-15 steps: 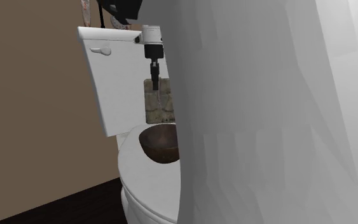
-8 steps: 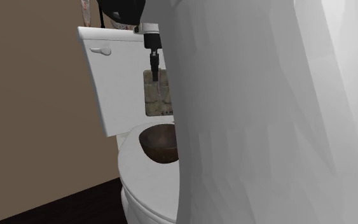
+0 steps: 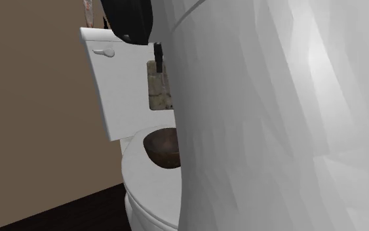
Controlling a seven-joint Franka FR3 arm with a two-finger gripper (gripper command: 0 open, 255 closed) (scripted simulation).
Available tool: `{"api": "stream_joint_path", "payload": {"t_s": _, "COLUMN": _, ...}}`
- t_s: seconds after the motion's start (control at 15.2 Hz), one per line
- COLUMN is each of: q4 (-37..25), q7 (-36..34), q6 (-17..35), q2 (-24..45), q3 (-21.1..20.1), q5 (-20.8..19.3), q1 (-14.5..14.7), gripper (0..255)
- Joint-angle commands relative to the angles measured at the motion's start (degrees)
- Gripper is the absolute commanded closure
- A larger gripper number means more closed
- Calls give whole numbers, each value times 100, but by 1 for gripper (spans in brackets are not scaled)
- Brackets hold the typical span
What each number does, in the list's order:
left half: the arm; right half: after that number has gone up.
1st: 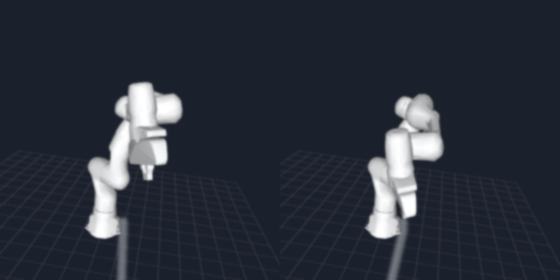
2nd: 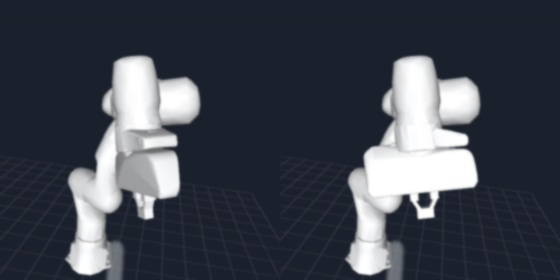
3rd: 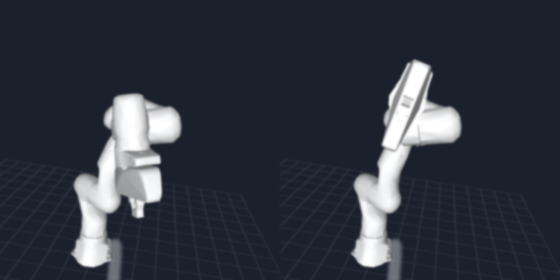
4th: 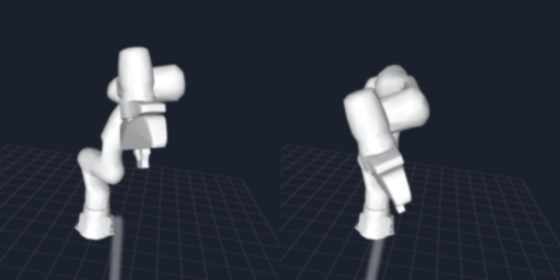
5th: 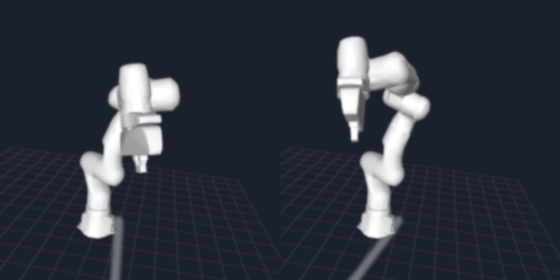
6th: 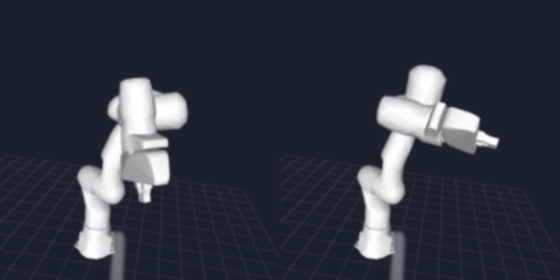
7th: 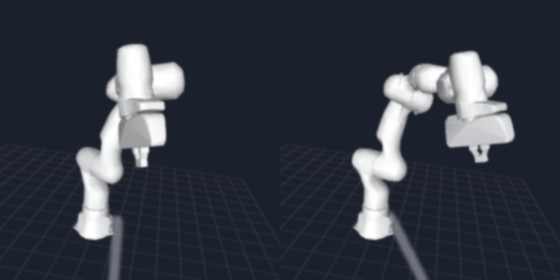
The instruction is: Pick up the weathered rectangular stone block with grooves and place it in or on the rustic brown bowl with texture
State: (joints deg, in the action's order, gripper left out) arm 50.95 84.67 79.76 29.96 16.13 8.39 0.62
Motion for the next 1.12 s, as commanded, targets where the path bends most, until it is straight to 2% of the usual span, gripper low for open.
{"api": "stream_joint_path", "payload": {"t_s": 0.0, "q4": -376, "q7": -10, "q6": -249, "q2": 122, "q3": -8, "q5": 33, "q1": -57, "gripper": 255}}
{"api": "stream_joint_path", "payload": {"t_s": 0.2, "q4": -1198, "q7": -36, "q6": -708, "q2": 478, "q3": -42, "q5": 120, "q1": -206, "gripper": 255}}
{"api": "stream_joint_path", "payload": {"t_s": 0.26, "q4": -366, "q7": -25, "q6": -418, "q2": -59, "q3": 13, "q5": 5, "q1": -17, "gripper": 255}}
{"api": "stream_joint_path", "payload": {"t_s": 0.33, "q4": 197, "q7": -35, "q6": -250, "q2": -455, "q3": 53, "q5": -86, "q1": 124, "gripper": 255}}
{"api": "stream_joint_path", "payload": {"t_s": 0.53, "q4": 1386, "q7": -130, "q6": 16, "q2": -1400, "q3": 86, "q5": -342, "q1": 421, "gripper": 255}}
{"api": "stream_joint_path", "payload": {"t_s": 0.79, "q4": 2453, "q7": -326, "q6": 104, "q2": -2419, "q3": 35, "q5": -643, "q1": 676, "gripper": 255}}
{"api": "stream_joint_path", "payload": {"t_s": 1.06, "q4": 3217, "q7": -556, "q6": 18, "q2": -3304, "q3": -84, "q5": -890, "q1": 831, "gripper": 255}}
